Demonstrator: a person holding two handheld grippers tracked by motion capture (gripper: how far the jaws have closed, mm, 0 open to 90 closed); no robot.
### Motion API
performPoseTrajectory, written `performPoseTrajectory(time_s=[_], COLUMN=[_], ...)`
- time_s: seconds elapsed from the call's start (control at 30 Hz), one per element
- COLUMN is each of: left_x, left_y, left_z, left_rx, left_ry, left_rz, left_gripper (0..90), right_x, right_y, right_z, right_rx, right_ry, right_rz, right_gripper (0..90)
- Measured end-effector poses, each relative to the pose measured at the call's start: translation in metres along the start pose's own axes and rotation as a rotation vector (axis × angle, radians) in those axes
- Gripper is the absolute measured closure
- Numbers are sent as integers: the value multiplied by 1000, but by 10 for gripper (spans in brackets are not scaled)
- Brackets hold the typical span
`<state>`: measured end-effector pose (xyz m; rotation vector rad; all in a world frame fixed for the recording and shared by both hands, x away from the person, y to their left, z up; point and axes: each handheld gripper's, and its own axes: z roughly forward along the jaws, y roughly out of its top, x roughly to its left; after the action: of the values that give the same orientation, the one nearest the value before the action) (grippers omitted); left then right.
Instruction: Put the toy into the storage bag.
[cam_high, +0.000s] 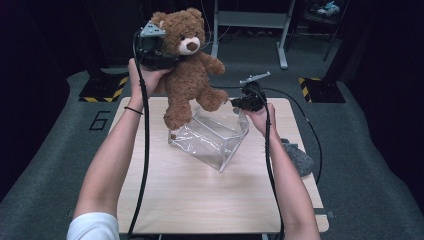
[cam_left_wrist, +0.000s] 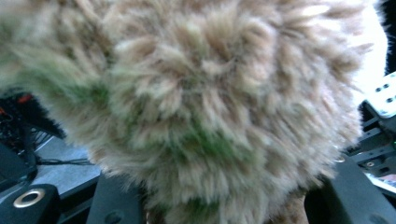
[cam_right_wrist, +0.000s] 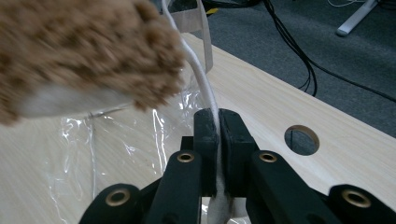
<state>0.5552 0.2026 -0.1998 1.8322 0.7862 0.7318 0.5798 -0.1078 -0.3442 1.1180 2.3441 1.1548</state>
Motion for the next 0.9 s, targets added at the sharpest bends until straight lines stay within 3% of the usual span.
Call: performPoseTrajectory(time_s=[0.13,0.3,0.43,0.63,0.9], left_x=[-9,-15,-15,-15,-21], left_y=[-2,-4,-7,-14,-18], left_z=[13,27,32,39,51], left_rx=[35,86,106,125,179], left_ry=[41,99,97,108,156], left_rz=[17,-5,-13,-25,-50], left_gripper=[486,485,484,482,480], right_x=[1,1,3,5,7], right_y=[-2,-4,-4,-6,-6], right_z=[-1,-1,-2,-2,-2], right_rx=[-6,-14,-10,-23,-25], right_ry=[0,2,1,-3,-11], right_rz=[10,16,28,2,2], right_gripper=[862,862,862,858,831])
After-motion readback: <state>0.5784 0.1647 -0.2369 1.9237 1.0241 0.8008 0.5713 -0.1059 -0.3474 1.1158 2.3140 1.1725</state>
